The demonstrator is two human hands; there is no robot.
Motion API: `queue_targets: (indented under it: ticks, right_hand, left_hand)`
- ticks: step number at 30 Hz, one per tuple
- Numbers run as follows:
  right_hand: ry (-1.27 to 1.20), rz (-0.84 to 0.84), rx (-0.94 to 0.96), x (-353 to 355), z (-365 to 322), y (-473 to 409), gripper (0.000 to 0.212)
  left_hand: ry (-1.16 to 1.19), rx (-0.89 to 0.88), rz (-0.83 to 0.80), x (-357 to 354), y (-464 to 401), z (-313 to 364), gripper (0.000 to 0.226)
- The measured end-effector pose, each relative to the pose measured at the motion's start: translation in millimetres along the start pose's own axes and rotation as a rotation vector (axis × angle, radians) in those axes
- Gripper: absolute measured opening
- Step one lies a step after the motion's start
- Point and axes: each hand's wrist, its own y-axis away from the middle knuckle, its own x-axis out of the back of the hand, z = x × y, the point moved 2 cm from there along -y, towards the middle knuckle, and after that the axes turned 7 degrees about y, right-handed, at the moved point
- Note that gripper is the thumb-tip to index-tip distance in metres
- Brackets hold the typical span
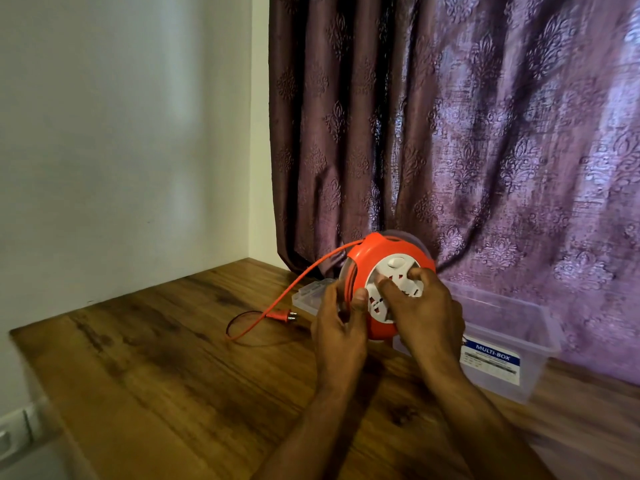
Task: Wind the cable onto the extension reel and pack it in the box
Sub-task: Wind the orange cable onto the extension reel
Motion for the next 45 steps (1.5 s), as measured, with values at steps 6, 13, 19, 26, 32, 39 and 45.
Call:
queue_targets:
  ticks: [6,13,19,26,32,39,45]
  right_hand:
    - [-0.054,-0.161,-0.051,-12,-7,12,0.059]
    - [-0.096,-0.222,-0.072,-18,-13,20,0.045]
    - [-0.639,-0.414,-0.359,-17,-20,26,0.038]
    - [-0.849,-0.554,-0.515,-22,-24,33,0.014]
    - [-0.06,-0.147,0.118,-3,-22,20,0.014]
    - [0.578,-0.108,0.501,-2,-33,28,0.066]
    - [0.551,0.055,0.493,-1,-28,25,0.067]
  left_hand:
    - [-0.206,-0.119,0.209,13,-10,-1,0.054]
    - [-0.231,-0.099,0.254,24,-17,-7,0.045]
    - [-0.238,-0.115,0.26,25,-20,-5,0.042]
    - [-0.228,-0.12,0.234,24,-17,-3,0.06]
    - [-0.181,-0.057,0.376,33,-26,2,0.048]
    - [-0.192,-0.079,0.304,25,-21,8,0.045]
    - [-0.198,-0.124,0.276,22,-20,9,0.044]
